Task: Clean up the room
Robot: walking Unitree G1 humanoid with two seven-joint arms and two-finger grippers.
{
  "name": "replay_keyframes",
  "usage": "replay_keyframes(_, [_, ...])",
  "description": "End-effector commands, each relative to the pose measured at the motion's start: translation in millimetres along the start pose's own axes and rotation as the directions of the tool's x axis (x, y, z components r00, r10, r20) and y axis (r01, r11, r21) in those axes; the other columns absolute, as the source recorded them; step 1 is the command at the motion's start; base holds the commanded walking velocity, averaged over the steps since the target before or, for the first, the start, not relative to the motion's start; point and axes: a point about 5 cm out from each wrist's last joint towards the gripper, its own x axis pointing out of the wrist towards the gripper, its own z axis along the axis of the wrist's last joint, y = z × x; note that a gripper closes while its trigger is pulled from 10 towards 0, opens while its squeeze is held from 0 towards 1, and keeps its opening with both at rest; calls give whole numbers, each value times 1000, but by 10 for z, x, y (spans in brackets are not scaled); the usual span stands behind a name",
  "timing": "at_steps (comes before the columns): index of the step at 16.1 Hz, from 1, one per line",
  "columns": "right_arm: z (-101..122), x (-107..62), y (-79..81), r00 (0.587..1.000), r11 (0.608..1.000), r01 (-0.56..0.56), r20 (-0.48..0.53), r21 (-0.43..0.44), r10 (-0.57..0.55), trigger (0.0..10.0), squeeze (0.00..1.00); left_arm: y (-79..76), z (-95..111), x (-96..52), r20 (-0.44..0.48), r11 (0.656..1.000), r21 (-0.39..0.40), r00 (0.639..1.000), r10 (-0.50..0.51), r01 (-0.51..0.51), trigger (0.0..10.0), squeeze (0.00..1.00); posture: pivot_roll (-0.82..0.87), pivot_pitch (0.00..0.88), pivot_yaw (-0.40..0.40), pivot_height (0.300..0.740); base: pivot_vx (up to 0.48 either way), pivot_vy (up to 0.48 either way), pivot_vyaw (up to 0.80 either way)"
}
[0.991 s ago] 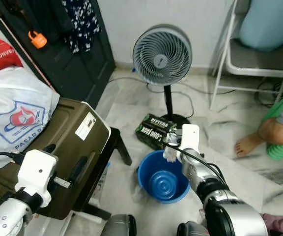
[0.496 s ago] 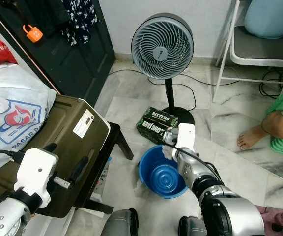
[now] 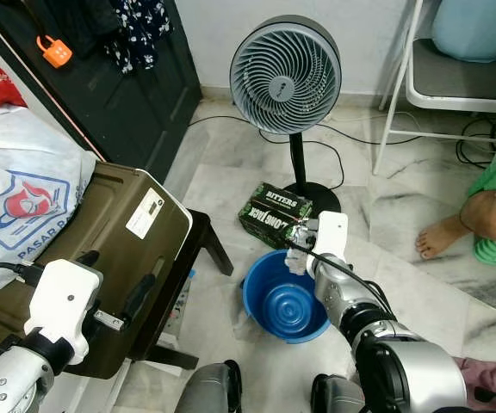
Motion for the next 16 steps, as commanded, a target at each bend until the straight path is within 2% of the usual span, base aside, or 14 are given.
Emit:
replay_keyframes(1, [-6, -3, 79, 1000, 1000, -22, -4, 20, 22, 10000, 1000, 15, -8, -33, -21, 1000, 19, 1000, 4, -4, 10000, 0, 284, 191, 161, 740, 0, 0, 0])
replay_keyframes(6, [87, 7, 60, 999, 996, -28, 47, 83, 24, 10000, 1000, -3, -16, -70, -29, 1000, 24, 1000, 0, 0, 10000, 0, 294, 197, 169, 740, 0, 0, 0])
replay_keyframes(10, [214, 1, 104, 989, 994, -91, 126, 68, 82, 10000, 1000, -12, -7, -9, -17, 1000, 22, 1000, -3, 3, 10000, 0, 267, 190, 166, 740, 0, 0, 0])
replay_keyframes(13, [242, -32, 73, 977, 989, -143, 167, 47, 133, 10000, 1000, -71, 9, 166, 31, 1000, 0, 999, -13, 13, 10000, 0, 204, 159, 142, 740, 0, 0, 0])
replay_keyframes(15, [208, -143, 58, 957, 976, -219, 191, -16, 218, 10000, 1000, -126, 76, 392, 98, 999, -31, 995, -4, 7, 10000, 0, 126, 104, 111, 740, 0, 0, 0])
replay_keyframes(16, [210, -162, 46, 953, 972, -233, 191, -30, 235, 10000, 1000, -137, 87, 458, 108, 999, -38, 994, -1, 5, 10000, 0, 105, 88, 105, 740, 0, 0, 0])
